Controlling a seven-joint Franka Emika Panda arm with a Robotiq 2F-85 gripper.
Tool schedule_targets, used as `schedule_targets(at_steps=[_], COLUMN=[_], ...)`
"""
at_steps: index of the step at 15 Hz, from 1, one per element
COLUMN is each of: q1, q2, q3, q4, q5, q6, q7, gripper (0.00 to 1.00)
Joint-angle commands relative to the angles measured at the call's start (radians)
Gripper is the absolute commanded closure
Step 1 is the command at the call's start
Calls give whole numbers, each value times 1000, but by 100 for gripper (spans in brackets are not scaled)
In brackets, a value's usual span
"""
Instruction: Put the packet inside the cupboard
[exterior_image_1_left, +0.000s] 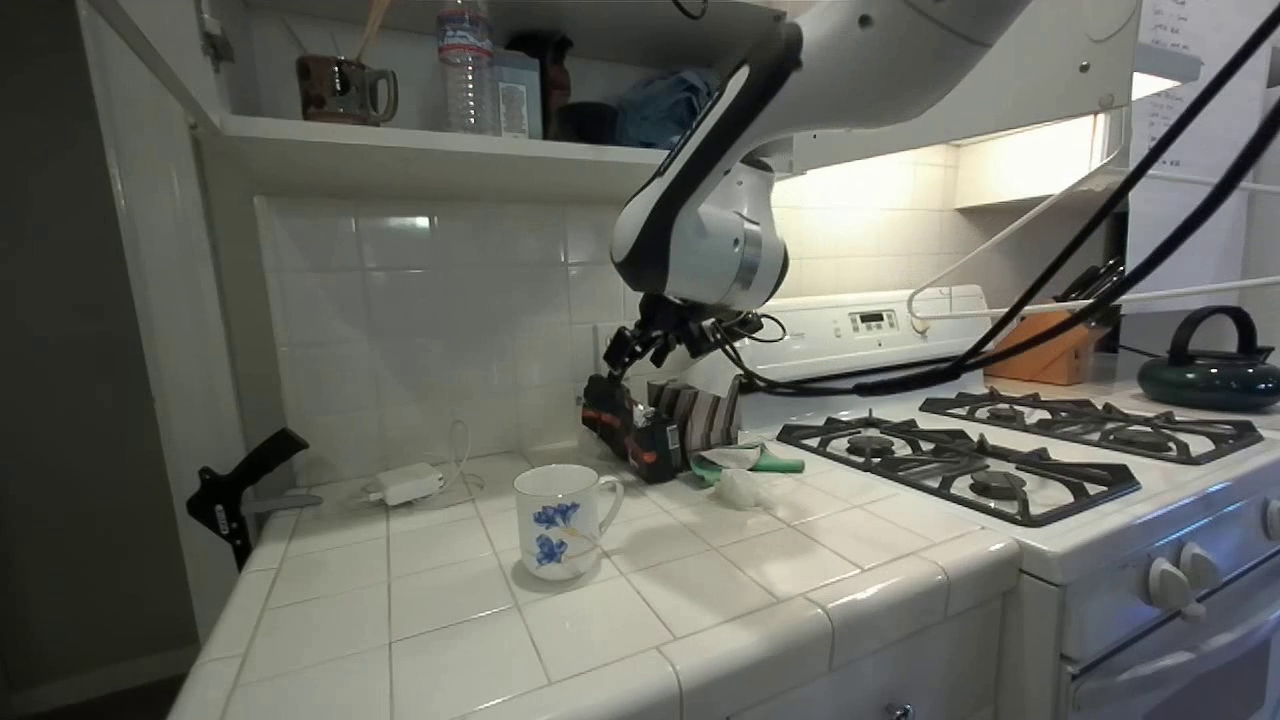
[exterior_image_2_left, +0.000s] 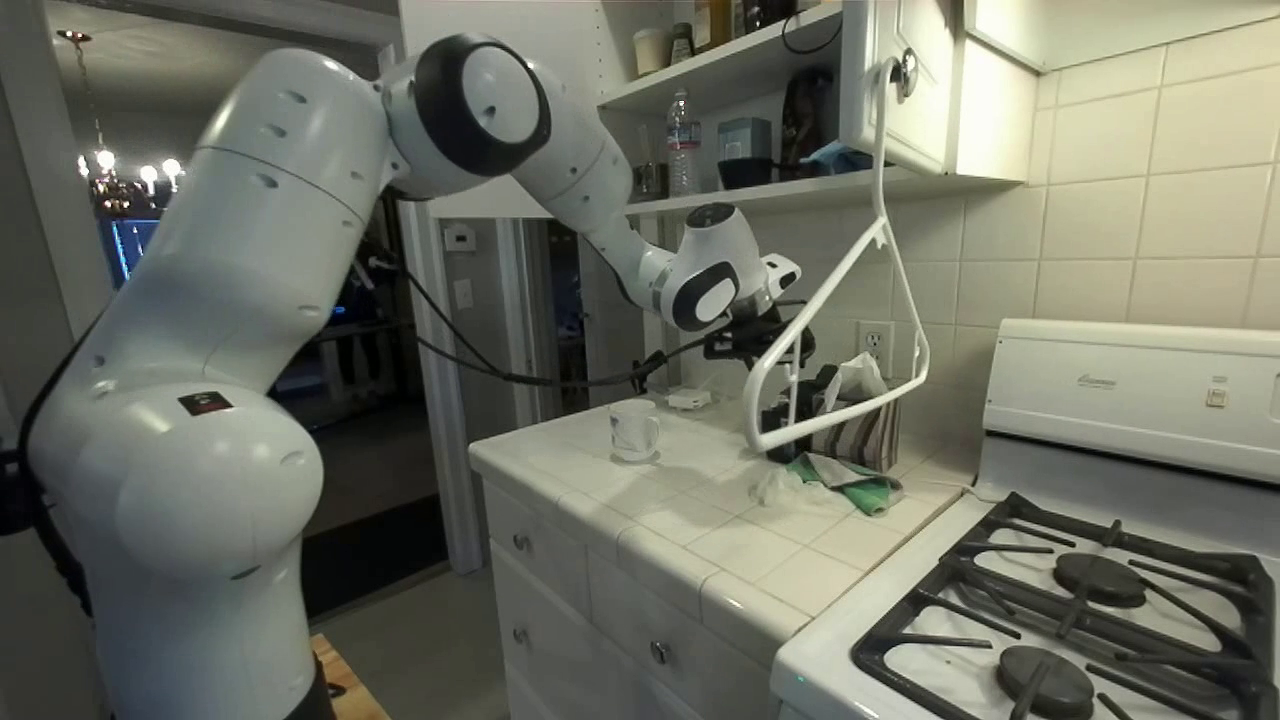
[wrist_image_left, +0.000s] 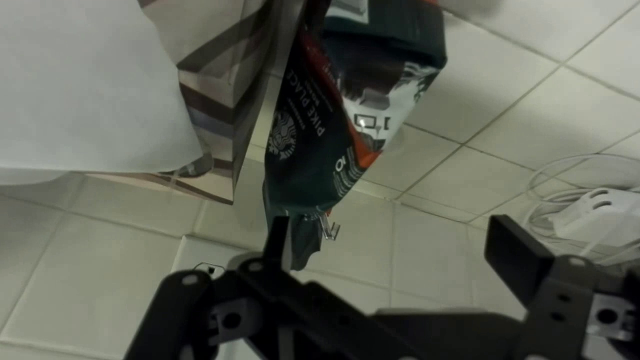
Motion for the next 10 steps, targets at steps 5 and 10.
schedule_targets(at_steps=[5,10], q1=[-2,0], q2=[302,375], q3=[-47,-55], q4=[336,436], q5=[-207,-317], q6=[-49,-126], q7=[462,647], gripper=[0,40])
